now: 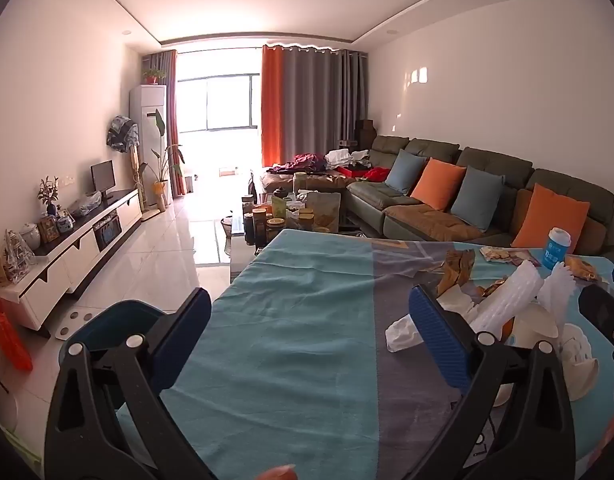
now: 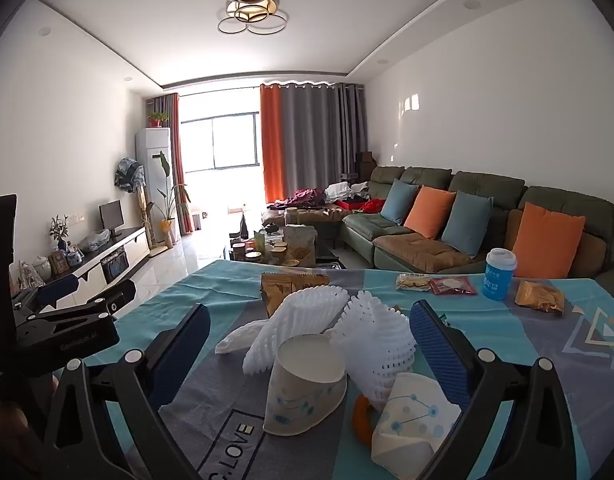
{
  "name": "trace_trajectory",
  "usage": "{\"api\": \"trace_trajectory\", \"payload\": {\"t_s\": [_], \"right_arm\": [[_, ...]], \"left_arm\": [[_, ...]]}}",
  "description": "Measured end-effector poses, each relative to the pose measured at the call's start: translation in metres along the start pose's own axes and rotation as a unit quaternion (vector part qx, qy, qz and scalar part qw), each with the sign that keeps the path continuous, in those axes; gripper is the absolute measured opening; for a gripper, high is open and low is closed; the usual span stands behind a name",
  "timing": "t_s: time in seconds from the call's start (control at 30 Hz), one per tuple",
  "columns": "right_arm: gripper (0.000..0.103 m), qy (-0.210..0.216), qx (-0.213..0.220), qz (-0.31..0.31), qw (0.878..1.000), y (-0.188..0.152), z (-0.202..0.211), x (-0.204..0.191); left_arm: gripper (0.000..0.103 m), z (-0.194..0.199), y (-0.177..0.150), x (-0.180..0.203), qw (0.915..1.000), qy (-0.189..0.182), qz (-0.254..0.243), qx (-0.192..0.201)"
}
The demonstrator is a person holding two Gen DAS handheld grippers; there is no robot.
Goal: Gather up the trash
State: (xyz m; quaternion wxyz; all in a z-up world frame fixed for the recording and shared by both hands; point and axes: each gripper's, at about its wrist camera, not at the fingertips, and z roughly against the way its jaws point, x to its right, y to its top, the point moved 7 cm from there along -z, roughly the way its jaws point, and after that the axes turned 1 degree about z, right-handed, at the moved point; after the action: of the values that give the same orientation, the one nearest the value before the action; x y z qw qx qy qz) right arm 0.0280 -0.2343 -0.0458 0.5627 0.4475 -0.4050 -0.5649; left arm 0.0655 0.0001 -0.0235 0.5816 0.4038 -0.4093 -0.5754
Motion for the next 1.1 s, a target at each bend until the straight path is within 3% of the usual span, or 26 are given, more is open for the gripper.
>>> {"api": "trace_trajectory", "payload": {"t_s": [1.1], "right_arm": [[0.096,0.002,0.009,-0.001,1.0,0.003,0.002,0.002]], "left_arm": [[0.098,0.013,0.006,-0.001,0.9998,-0.009,0.009,0.018]]}}
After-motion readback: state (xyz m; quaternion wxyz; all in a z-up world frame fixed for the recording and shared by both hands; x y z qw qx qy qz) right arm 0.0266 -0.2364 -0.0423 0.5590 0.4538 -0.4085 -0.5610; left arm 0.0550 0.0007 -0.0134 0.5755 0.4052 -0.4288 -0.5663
